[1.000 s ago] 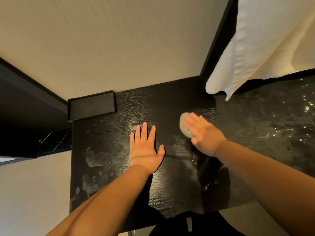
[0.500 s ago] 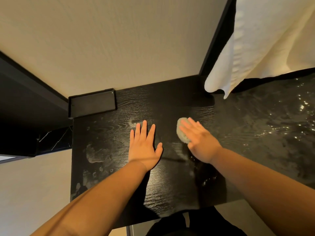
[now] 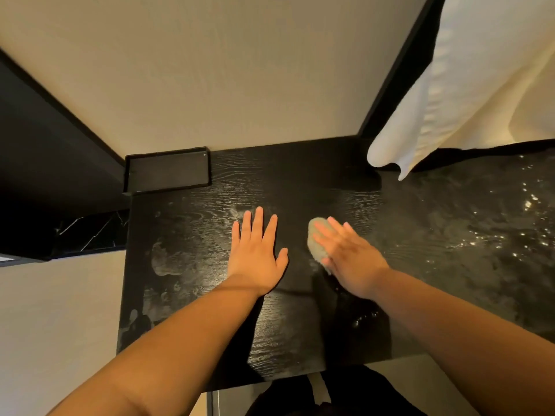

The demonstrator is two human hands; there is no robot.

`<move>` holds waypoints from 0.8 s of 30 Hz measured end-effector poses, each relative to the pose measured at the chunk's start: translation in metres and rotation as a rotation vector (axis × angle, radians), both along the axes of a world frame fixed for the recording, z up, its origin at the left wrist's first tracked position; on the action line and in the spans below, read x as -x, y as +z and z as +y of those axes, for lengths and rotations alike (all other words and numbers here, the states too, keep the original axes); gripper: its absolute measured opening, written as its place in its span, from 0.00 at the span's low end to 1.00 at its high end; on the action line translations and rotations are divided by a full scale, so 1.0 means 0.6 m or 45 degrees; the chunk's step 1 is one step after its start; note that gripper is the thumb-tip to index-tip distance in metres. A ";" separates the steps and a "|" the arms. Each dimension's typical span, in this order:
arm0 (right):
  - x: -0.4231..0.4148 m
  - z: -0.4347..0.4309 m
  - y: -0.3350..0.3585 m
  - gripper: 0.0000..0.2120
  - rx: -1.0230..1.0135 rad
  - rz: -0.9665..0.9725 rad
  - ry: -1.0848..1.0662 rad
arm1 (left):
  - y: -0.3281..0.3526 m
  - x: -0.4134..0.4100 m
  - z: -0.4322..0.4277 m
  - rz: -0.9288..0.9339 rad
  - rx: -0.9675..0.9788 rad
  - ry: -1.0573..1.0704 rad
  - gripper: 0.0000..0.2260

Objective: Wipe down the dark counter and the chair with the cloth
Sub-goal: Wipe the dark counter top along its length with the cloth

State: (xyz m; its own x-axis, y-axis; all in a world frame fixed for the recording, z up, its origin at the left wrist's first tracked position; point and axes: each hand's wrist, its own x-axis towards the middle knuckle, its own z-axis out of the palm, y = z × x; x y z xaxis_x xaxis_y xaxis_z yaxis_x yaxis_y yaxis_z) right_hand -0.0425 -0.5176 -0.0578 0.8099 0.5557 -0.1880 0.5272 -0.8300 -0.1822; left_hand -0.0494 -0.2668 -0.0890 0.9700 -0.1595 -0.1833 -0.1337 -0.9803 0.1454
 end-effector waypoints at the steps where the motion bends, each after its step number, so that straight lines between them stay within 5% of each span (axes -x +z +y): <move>1: -0.015 -0.006 0.002 0.32 0.042 -0.048 -0.046 | -0.001 -0.001 0.000 -0.002 0.001 0.002 0.36; 6: -0.035 0.012 -0.012 0.30 -0.013 0.007 -0.478 | -0.003 0.001 -0.004 -0.022 -0.005 0.012 0.36; 13: 0.055 0.033 -0.039 0.31 -0.163 -0.017 0.191 | 0.002 -0.003 -0.003 0.063 -0.039 -0.002 0.36; 20: -0.026 -0.019 -0.021 0.32 -0.054 0.073 -0.368 | 0.010 0.005 -0.010 0.064 -0.044 0.054 0.35; 24: 0.063 0.020 -0.028 0.37 -0.131 0.067 -0.191 | 0.014 0.023 -0.020 0.056 -0.019 0.134 0.35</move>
